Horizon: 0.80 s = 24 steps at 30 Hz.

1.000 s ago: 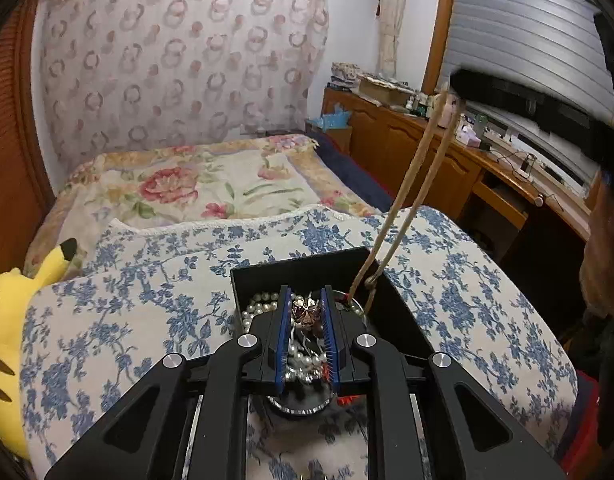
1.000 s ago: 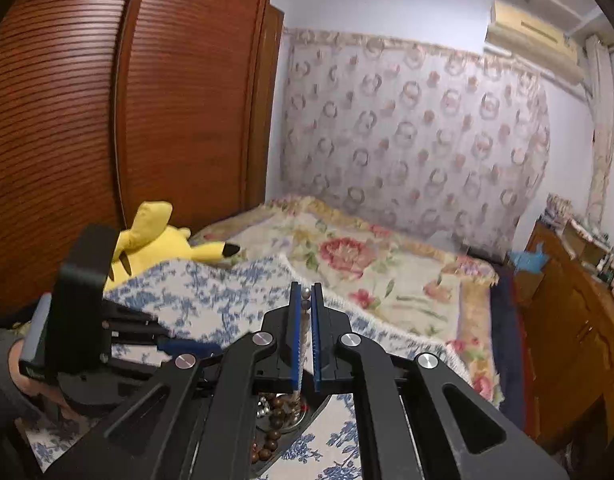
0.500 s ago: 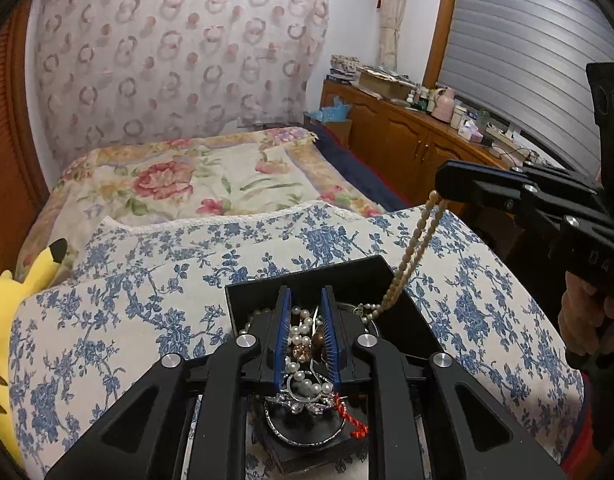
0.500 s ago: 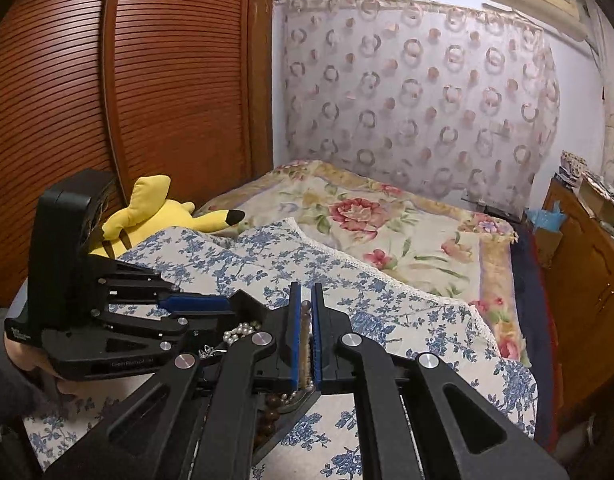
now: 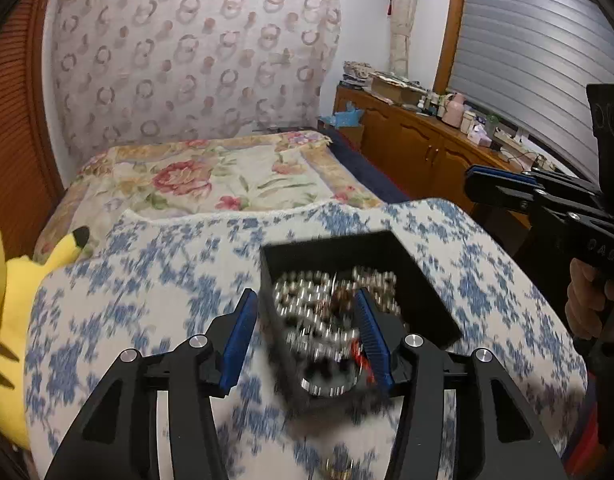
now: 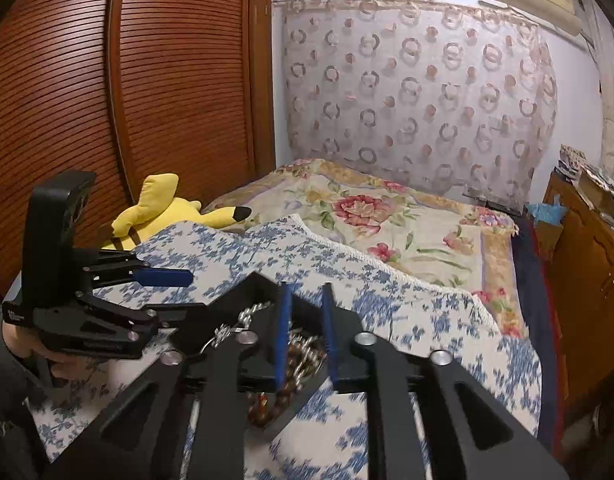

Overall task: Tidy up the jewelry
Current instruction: 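Lower the gold charm and jade necklace into the box and open both grippers, then grasp the gold ring with the left gripper while the right gripper grasps the green pendant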

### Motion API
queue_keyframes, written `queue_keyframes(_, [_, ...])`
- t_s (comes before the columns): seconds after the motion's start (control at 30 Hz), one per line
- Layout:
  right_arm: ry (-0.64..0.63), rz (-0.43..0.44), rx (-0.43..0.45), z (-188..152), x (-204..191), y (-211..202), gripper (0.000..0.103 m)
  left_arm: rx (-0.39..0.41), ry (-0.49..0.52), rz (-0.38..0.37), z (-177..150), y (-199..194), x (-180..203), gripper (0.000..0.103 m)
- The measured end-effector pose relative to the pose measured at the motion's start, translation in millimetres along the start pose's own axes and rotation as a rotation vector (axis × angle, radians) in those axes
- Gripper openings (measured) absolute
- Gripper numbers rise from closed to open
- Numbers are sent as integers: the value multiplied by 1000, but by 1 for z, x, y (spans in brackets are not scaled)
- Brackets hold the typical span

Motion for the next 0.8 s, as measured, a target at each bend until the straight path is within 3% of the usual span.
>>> queue_keyframes(0.33, [30, 2, -37, -55, -15, -27, 29, -42, -8, -6, -56, -25, 20, 50])
queue_keyframes(0.5, [41, -10, -72, -83, -19, -33, 30, -63, -2, -7, -71, -27, 30, 50])
queue_keyframes(0.6, [48, -14, -95, -99, -21, -35, 38, -68, 5, 2, -79, -30, 34, 55])
queue_keyframes(0.8, [55, -34, -148, -130, -20, -33, 39, -97, 8, 17, -89, -29, 34, 55])
Point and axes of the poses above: each gripper's, at about its wrist camera, not at the fingertips, and y roughly the way its jaws point, x to its right, z to its top, the point moved 5 cm from there along y, roughly the way its jaws point, and after that the axes turned 12 degrees about y, right-handed, at the moved point
